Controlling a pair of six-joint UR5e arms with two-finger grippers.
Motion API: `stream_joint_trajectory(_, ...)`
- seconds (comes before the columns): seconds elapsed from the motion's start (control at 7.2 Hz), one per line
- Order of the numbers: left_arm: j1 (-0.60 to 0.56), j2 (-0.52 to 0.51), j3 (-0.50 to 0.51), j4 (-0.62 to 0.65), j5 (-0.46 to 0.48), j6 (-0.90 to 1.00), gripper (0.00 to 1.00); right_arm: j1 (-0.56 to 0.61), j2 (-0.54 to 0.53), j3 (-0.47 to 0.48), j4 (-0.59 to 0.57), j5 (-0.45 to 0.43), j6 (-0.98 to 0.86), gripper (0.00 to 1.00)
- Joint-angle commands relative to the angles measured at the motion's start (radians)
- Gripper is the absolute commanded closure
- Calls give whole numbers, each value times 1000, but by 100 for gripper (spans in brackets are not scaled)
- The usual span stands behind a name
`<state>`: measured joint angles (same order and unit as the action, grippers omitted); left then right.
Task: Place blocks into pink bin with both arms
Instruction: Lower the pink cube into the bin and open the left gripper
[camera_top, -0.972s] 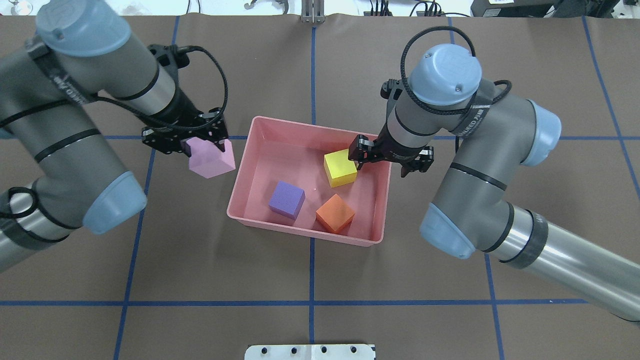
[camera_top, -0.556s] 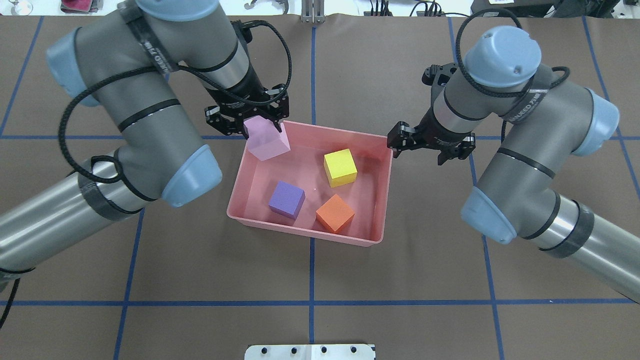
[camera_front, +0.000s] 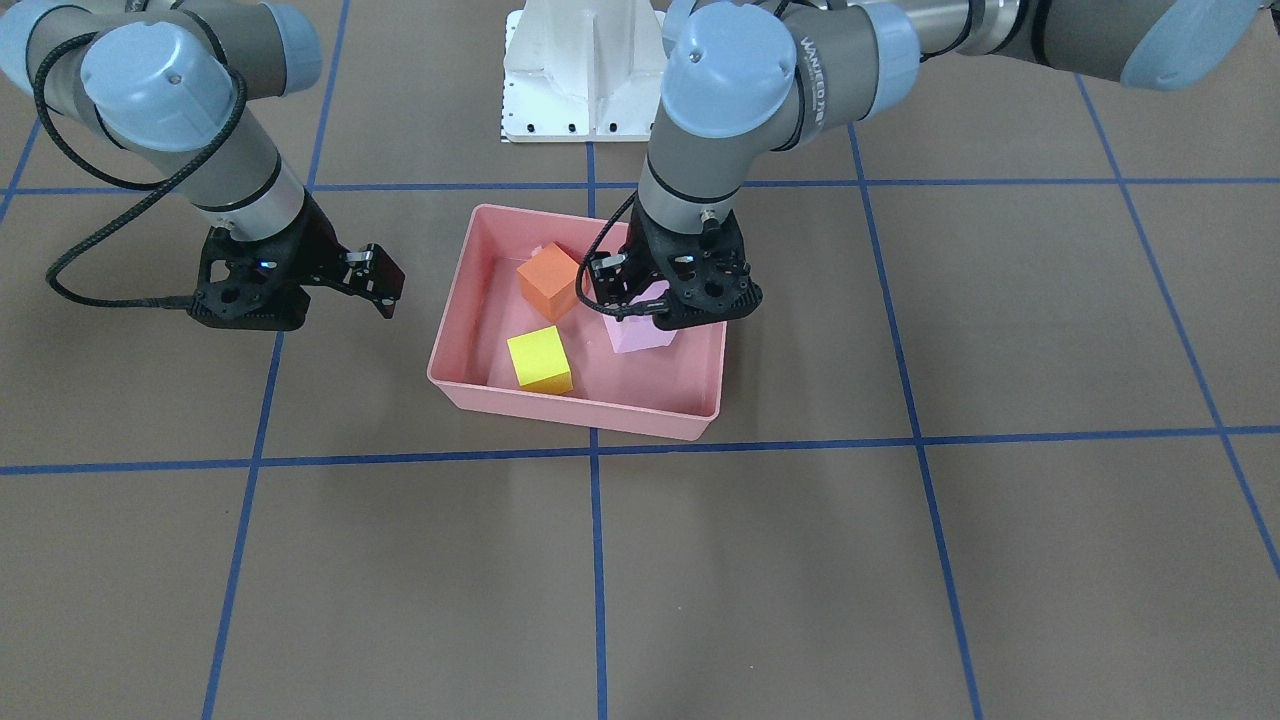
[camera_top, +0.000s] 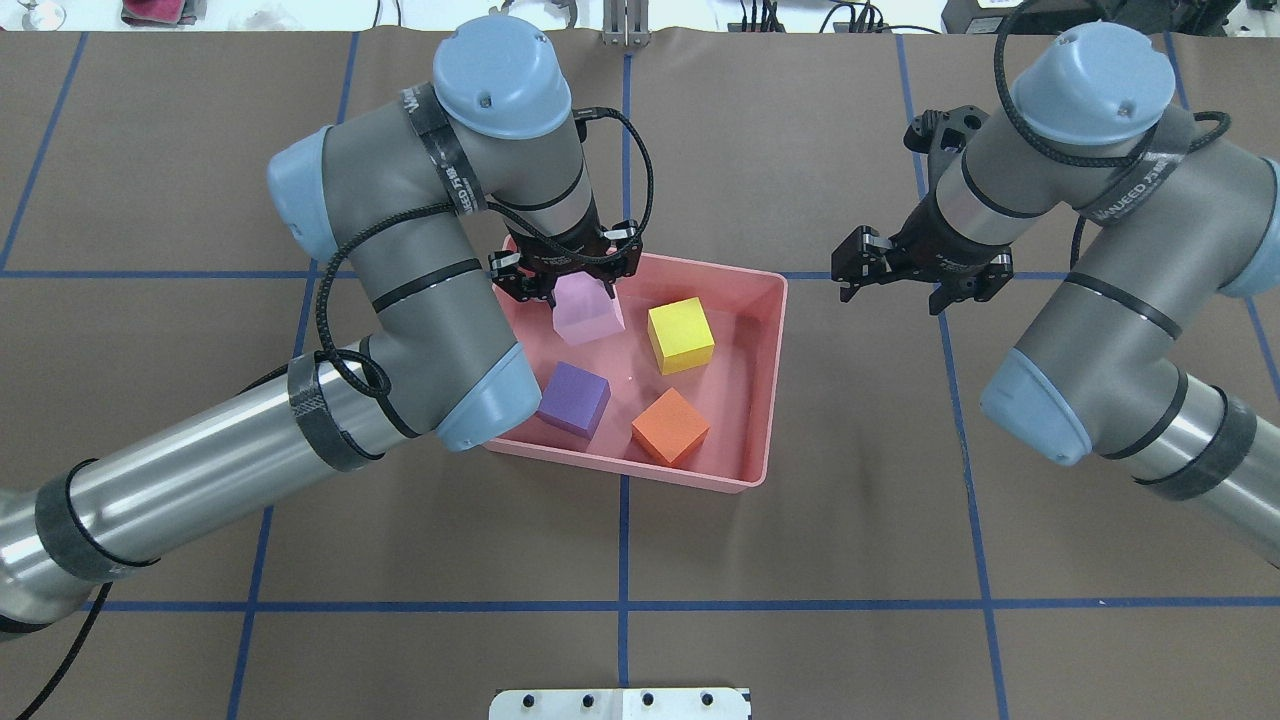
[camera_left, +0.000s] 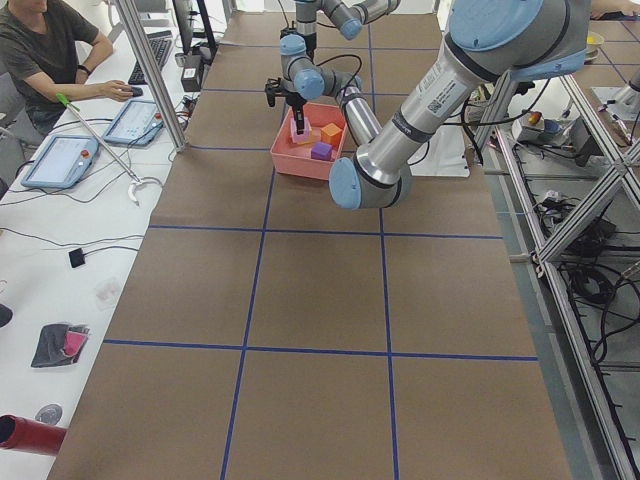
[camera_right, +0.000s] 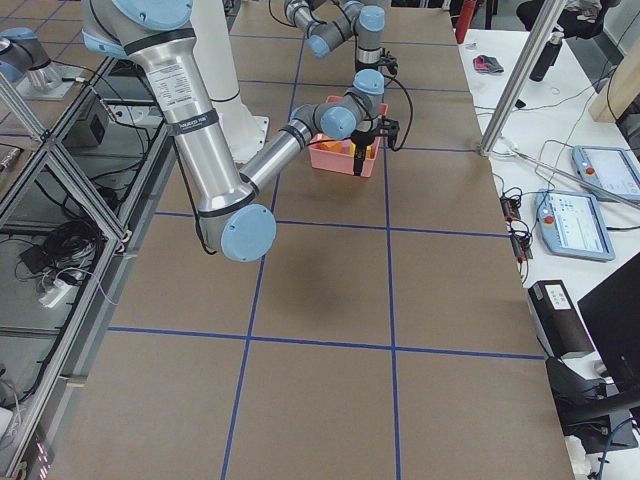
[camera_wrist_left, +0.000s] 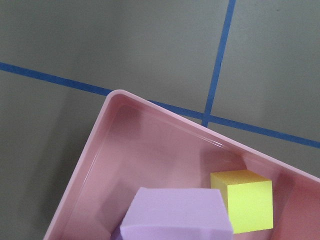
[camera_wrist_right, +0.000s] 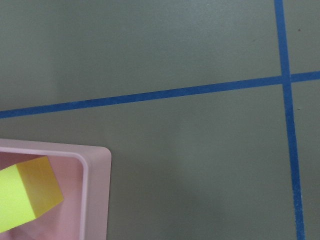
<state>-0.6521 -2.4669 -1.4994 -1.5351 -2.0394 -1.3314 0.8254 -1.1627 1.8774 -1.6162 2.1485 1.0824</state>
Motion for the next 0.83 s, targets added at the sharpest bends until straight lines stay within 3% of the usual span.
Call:
stream_joint_trajectory(0.0, 8, -1, 66, -77, 10, 1, 90, 6, -23, 20, 2, 2, -2, 0)
stream_joint_trajectory(0.14, 8, -1, 76, -82, 11, 4, 86, 6, -25, 20, 2, 2, -2, 0)
stream_joint_trajectory(0.28, 8, -1, 88, -83, 22, 6, 76, 6, -25, 22, 2, 2, -2, 0)
stream_joint_trajectory(0.56, 15, -1, 90, -83, 24, 8, 20, 6, -25, 22, 4, 2, -2, 0)
stream_joint_trajectory(0.69, 22, 2, 93, -95, 25, 8, 2, 8, -25, 22, 4, 2, -2, 0)
